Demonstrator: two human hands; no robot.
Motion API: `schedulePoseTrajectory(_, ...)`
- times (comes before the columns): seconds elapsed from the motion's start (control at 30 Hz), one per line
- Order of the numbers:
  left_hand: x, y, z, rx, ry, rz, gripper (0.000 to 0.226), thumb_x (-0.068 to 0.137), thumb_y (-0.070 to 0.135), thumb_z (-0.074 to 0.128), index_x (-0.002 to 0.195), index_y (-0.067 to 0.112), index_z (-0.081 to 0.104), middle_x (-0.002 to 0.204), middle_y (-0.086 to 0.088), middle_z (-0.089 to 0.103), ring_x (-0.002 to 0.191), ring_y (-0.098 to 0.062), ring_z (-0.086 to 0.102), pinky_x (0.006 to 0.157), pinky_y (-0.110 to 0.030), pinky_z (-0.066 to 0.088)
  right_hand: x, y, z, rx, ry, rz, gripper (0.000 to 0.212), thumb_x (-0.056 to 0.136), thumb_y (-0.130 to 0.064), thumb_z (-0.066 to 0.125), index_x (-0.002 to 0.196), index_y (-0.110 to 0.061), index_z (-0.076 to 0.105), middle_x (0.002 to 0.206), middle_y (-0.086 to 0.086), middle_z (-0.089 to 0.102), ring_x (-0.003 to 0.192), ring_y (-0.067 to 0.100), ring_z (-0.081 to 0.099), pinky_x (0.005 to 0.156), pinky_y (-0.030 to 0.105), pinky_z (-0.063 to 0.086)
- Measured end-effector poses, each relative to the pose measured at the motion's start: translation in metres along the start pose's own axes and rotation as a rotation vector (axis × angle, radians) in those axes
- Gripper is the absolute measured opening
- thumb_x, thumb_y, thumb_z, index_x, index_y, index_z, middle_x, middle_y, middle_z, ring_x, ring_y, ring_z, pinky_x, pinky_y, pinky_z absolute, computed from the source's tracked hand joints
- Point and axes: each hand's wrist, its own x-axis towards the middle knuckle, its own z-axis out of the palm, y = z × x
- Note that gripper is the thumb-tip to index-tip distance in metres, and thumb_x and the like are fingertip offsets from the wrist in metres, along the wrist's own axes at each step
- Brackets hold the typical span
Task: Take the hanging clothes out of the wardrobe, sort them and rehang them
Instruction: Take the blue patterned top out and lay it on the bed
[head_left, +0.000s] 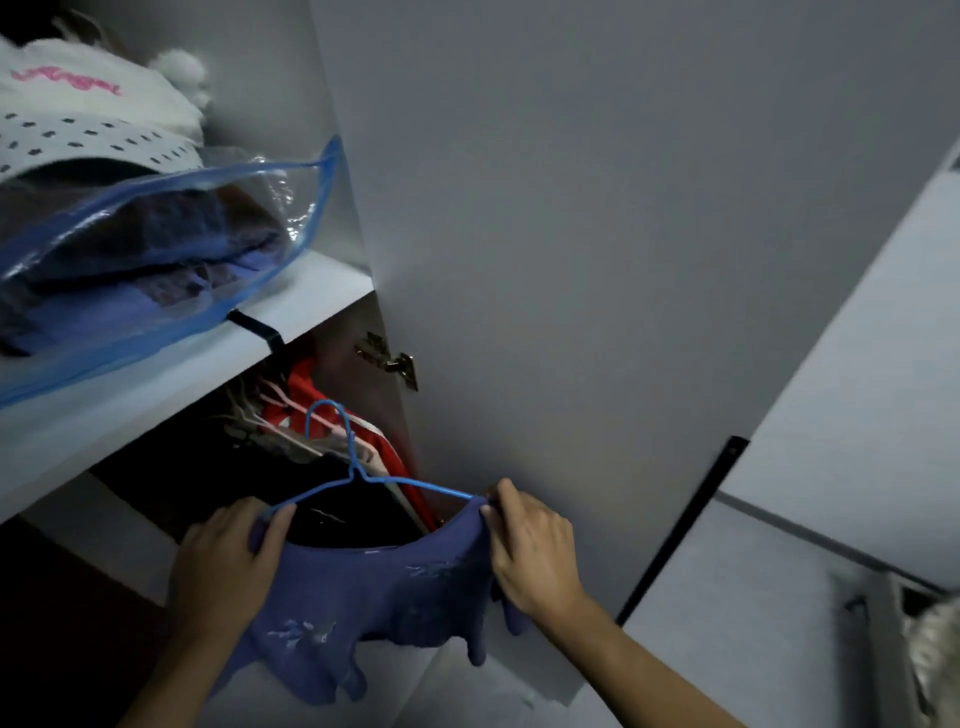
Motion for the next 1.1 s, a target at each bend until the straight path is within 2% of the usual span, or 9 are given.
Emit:
schedulePoseTrajectory(0.13,0.001,0.039,0.006,-0.05,0.036,0.251,0.045,0.098,0.042,0.05,0.067,0.012,0.057,0.064,-0.012,0.057,0.062,-0.043,0.06,0.06,-0.049,0.043,-0.049,0.009,-0.037,-0.112,0.152,0.152,0.02,0.1,-0.037,0.045,0.089,-0.021,0.047,0.074,-0.003,0.058,0.065,0.027,0.056,0.053,0.038,0.04)
schedulePoseTrajectory(0.4,-0.035,0.13,0.016,-0.2,-0.029,0.475,0.046,0.097,0.046,0.056,0.072,0.01,0.07,0.067,-0.014,0.067,0.059,-0.04,0.067,0.053,-0.046,0.046,-0.162,0.029,-0.11,-0.2,0.318,0.39,0.019,0.101,-0.041,0.043,0.095,-0.026,0.052,0.078,-0.005,0.062,0.067,0.027,0.056,0.054,0.037,0.039)
schedulePoseTrajectory(0.5,-0.059,0.179,0.012,-0.326,-0.076,0.579,0.043,0.096,0.048,0.054,0.075,0.016,0.071,0.069,-0.011,0.068,0.059,-0.04,0.066,0.058,-0.035,0.042,-0.209,0.038,-0.15,-0.242,0.384,0.461,0.011,0.1,-0.038,0.047,0.095,-0.029,0.049,0.076,-0.008,0.06,0.065,0.022,0.053,0.056,0.034,0.036)
schedulePoseTrajectory(0.57,-0.073,0.212,0.011,-0.423,-0.108,0.661,0.044,0.096,0.05,0.053,0.076,0.016,0.072,0.069,-0.008,0.069,0.061,-0.029,0.062,0.063,-0.022,0.037,-0.24,0.048,-0.177,-0.255,0.415,0.514,0.01,0.102,-0.038,0.046,0.097,-0.03,0.048,0.078,-0.007,0.059,0.068,0.023,0.054,0.058,0.038,0.042)
schedulePoseTrajectory(0.67,-0.1,0.266,0.006,-0.499,-0.231,0.752,0.038,0.095,0.051,0.05,0.077,0.022,0.067,0.068,-0.001,0.066,0.055,-0.022,0.053,0.061,-0.025,0.041,-0.293,0.065,-0.221,-0.292,0.474,0.564,0.013,0.105,-0.038,0.046,0.097,-0.028,0.049,0.082,-0.007,0.058,0.072,0.022,0.055,0.063,0.044,0.046)
schedulePoseTrajectory(0.77,-0.132,0.328,0.004,-0.581,-0.367,0.848,0.031,0.094,0.053,0.047,0.083,0.03,0.064,0.074,0.007,0.065,0.056,-0.021,0.059,0.061,-0.034,0.044,-0.346,0.078,-0.269,-0.357,0.551,0.628,0.013,0.106,-0.036,0.048,0.097,-0.026,0.05,0.082,-0.006,0.058,0.074,0.022,0.056,0.064,0.044,0.046)
schedulePoseTrajectory(0.9,-0.188,0.426,0.004,-0.611,-0.392,0.957,0.046,0.094,0.051,0.047,0.082,0.015,0.072,0.074,-0.008,0.07,0.06,-0.034,0.065,0.058,-0.039,0.047,-0.422,0.092,-0.326,-0.454,0.665,0.732,0.012,0.105,-0.035,0.049,0.098,-0.026,0.052,0.083,-0.006,0.06,0.075,0.021,0.06,0.064,0.04,0.047)
schedulePoseTrajectory(1.03,-0.252,0.516,-0.015,-0.703,-0.454,1.022,0.041,0.09,0.05,0.049,0.084,0.017,0.073,0.07,-0.007,0.069,0.06,-0.036,0.067,0.062,-0.025,0.039,-0.498,0.096,-0.375,-0.533,0.756,0.866,0.014,0.104,-0.037,0.048,0.097,-0.027,0.053,0.083,-0.007,0.062,0.075,0.019,0.06,0.063,0.041,0.048)
schedulePoseTrajectory(1.1,-0.281,0.555,-0.016,-0.738,-0.493,1.103,0.04,0.089,0.049,0.049,0.085,0.017,0.074,0.069,-0.009,0.069,0.058,-0.037,0.068,0.062,-0.028,0.043,-0.538,0.095,-0.395,-0.58,0.803,0.934,0.012,0.104,-0.037,0.049,0.097,-0.027,0.054,0.082,-0.007,0.062,0.074,0.019,0.059,0.063,0.041,0.048)
